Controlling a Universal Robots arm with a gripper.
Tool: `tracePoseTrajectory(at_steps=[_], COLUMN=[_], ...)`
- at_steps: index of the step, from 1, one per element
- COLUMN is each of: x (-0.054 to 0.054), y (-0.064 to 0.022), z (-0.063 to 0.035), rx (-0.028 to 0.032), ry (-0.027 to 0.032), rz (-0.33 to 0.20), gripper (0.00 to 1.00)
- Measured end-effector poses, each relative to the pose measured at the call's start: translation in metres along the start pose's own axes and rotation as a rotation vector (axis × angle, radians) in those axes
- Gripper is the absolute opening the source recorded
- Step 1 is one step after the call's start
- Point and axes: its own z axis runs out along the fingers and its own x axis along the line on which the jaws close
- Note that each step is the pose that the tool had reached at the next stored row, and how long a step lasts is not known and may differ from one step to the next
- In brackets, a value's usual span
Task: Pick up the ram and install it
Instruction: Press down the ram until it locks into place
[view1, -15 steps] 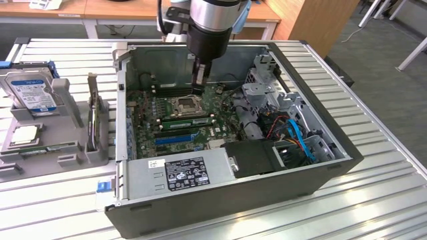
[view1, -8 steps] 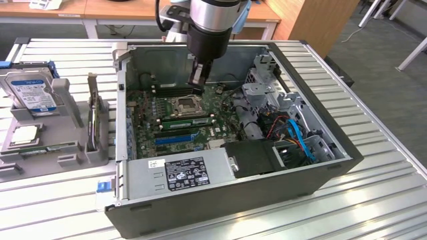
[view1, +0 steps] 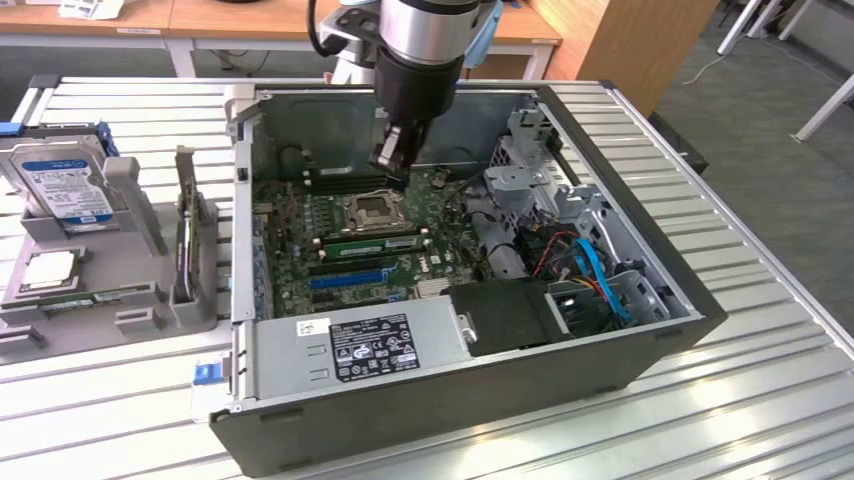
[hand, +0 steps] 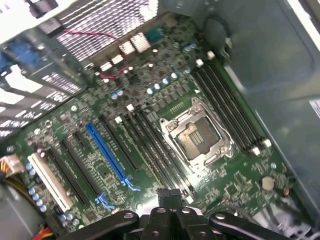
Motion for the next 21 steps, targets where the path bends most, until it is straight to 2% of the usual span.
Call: tracePoseTrajectory(at_steps=[5, 15, 21], x=[0.0, 0.0, 0.0], y=[-0.0001, 0.0, -0.0001], z=[0.0003, 0.0003, 0.0003], rx=[0.0063, 0.0066, 0.0124], ry=[-0.0044, -0.0047, -0.0087], rz=[0.083, 0.089, 0.173], gripper=[0.1, 0.1, 0.1])
